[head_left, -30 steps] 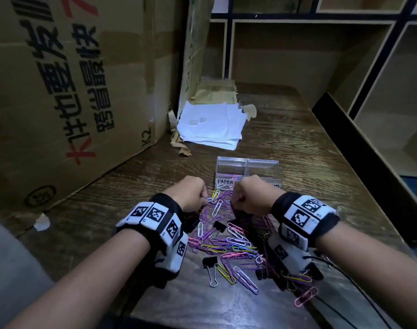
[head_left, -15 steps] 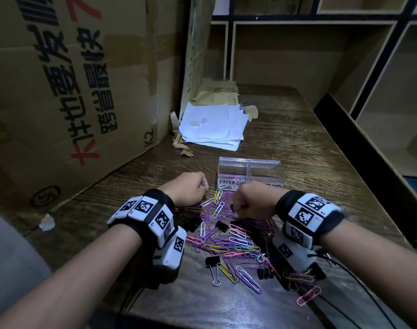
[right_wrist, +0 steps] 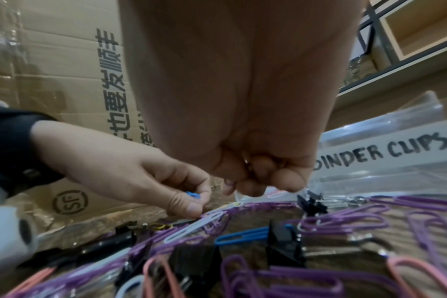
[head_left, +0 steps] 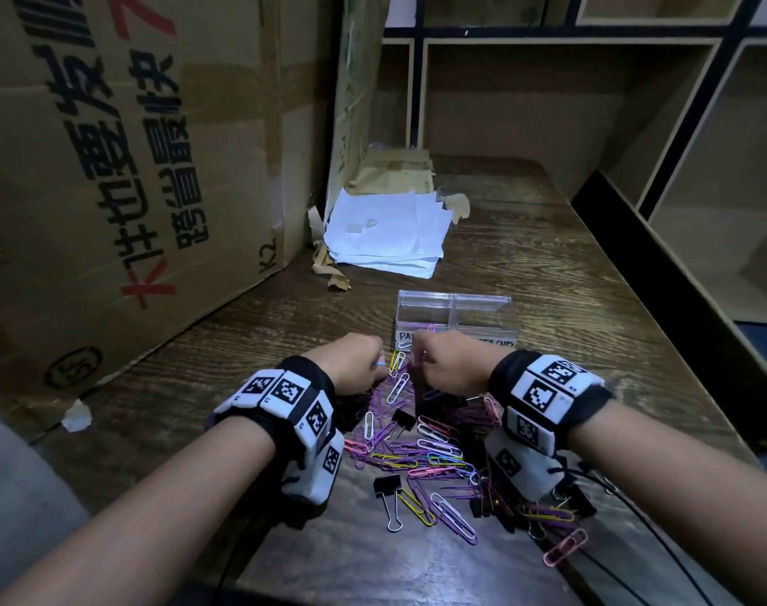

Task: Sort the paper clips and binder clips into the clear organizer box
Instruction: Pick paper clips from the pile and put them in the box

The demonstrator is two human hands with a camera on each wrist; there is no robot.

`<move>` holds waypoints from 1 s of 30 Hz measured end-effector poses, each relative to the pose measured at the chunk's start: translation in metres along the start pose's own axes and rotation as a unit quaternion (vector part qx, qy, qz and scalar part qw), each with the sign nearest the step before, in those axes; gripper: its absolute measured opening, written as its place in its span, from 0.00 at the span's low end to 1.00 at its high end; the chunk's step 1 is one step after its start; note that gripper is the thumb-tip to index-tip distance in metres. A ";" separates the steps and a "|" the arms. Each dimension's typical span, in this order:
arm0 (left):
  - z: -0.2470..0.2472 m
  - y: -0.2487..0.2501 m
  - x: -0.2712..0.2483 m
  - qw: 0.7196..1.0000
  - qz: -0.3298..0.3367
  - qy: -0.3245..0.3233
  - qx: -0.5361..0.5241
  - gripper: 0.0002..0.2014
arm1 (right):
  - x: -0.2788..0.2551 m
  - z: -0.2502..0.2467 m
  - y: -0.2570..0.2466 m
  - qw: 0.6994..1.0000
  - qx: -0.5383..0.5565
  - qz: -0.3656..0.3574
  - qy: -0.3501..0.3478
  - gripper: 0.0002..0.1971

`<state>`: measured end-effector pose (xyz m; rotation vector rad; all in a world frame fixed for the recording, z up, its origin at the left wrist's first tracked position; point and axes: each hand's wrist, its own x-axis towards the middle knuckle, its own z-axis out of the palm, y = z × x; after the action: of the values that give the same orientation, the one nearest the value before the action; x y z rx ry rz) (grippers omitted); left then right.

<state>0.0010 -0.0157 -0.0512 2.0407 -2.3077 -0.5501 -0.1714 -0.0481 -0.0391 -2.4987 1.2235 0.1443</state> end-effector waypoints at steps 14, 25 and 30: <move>0.000 0.000 -0.001 0.999 0.011 -0.020 0.043 0.01 | -0.005 0.008 0.008 1.000 -0.003 -0.029 -0.004 0.08; -0.047 0.029 0.008 0.959 0.094 0.197 -0.181 0.04 | -0.011 -0.043 0.023 0.980 0.128 -0.022 0.151 0.05; -0.045 0.043 0.031 0.961 0.082 0.200 -0.171 0.05 | 0.011 -0.053 0.028 0.985 0.082 0.042 0.143 0.12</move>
<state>-0.0345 -0.0531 -0.0047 1.6109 -1.9611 -0.4412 -0.1893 -0.0912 0.0002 -2.3838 1.3896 -0.2925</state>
